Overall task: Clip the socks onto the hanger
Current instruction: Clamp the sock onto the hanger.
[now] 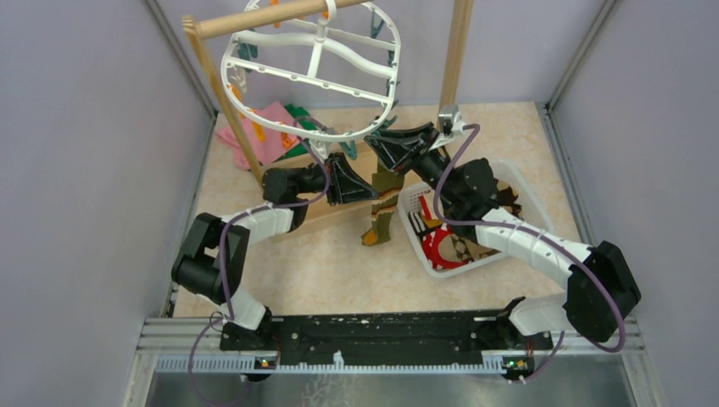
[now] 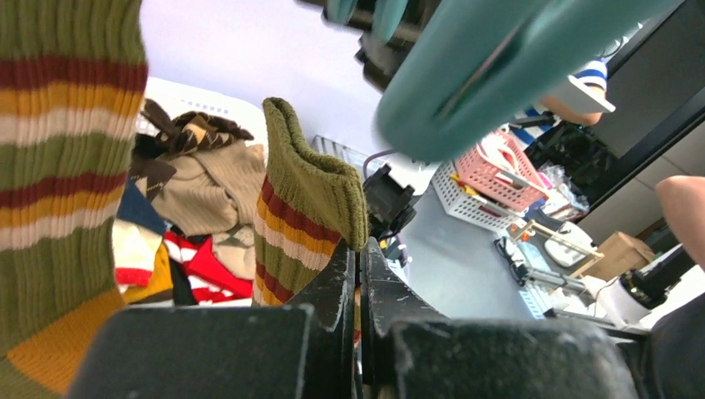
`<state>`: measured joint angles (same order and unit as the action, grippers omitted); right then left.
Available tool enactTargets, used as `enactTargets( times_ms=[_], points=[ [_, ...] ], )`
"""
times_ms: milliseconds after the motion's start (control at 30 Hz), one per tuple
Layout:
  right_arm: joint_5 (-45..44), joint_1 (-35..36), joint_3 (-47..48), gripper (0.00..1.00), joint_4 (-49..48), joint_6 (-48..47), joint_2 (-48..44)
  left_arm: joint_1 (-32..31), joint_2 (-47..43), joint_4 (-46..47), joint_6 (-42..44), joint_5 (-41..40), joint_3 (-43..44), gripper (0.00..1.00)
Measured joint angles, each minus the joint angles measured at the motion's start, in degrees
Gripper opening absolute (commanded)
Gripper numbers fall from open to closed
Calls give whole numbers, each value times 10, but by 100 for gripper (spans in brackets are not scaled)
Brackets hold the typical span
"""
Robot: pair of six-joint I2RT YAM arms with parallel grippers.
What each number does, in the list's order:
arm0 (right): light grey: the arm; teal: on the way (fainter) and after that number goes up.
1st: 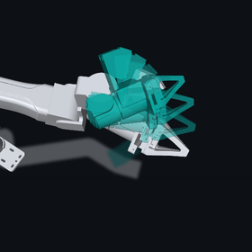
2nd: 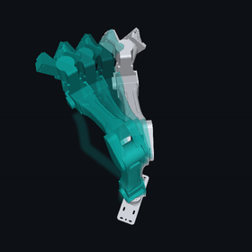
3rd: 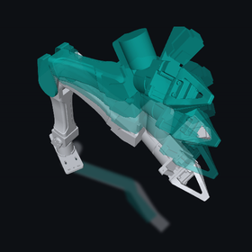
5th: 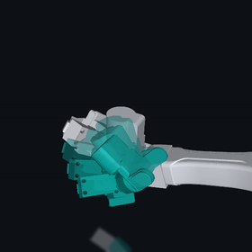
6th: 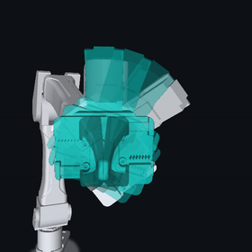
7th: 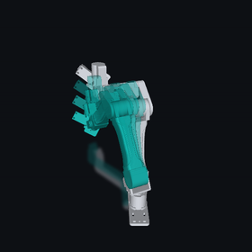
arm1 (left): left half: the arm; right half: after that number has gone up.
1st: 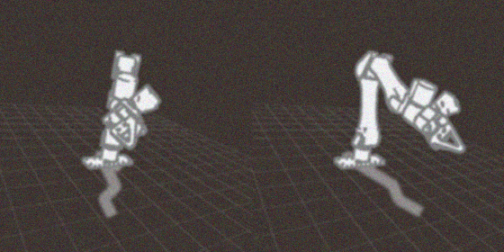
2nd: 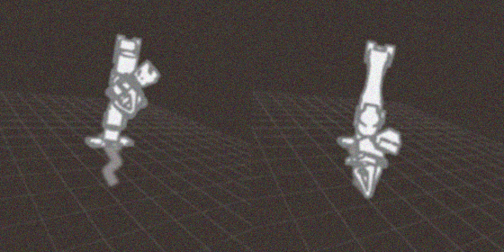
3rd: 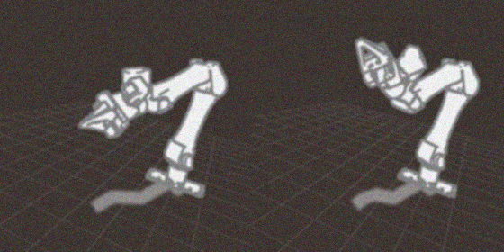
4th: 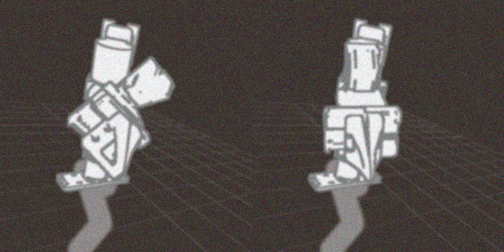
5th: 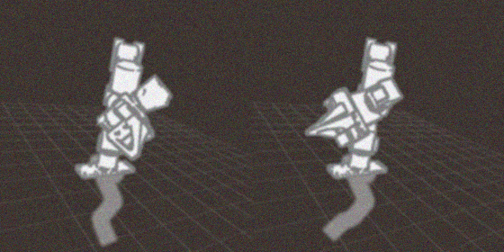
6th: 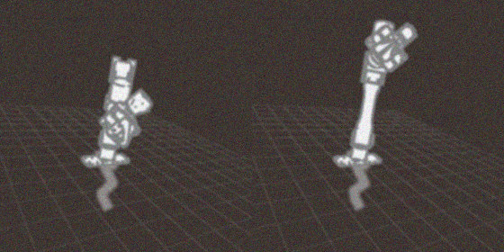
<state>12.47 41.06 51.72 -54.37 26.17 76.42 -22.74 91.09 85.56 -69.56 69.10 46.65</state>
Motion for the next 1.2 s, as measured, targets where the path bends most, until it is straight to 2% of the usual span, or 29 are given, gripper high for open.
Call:
enactTargets(
  times_ms=[267, 467, 667, 867, 1033, 1200],
  points=[
    [-9, 1, 0, 0, 6, 3, -4, -1, 22, 0, 109, 10, -47, 0],
    [-62, 19, 1, 0, 35, 4, -8, -4, 25, 2, 186, 3, -97, 0],
    [-118, 34, 17, 0, 87, 9, -10, -24, 26, 2, 255, -14, -136, 0],
    [-176, 48, 43, 0, 157, 10, -10, -36, -11, 3, 336, -39, -182, 0],
    [-216, 53, 63, 0, 214, 15, -10, -36, -22, 5, 362, -63, -184, 0],
    [-240, 53, 66, 0, 232, 15, -10, -36, -22, 4, 347, -93, -183, 0]
  ],
)
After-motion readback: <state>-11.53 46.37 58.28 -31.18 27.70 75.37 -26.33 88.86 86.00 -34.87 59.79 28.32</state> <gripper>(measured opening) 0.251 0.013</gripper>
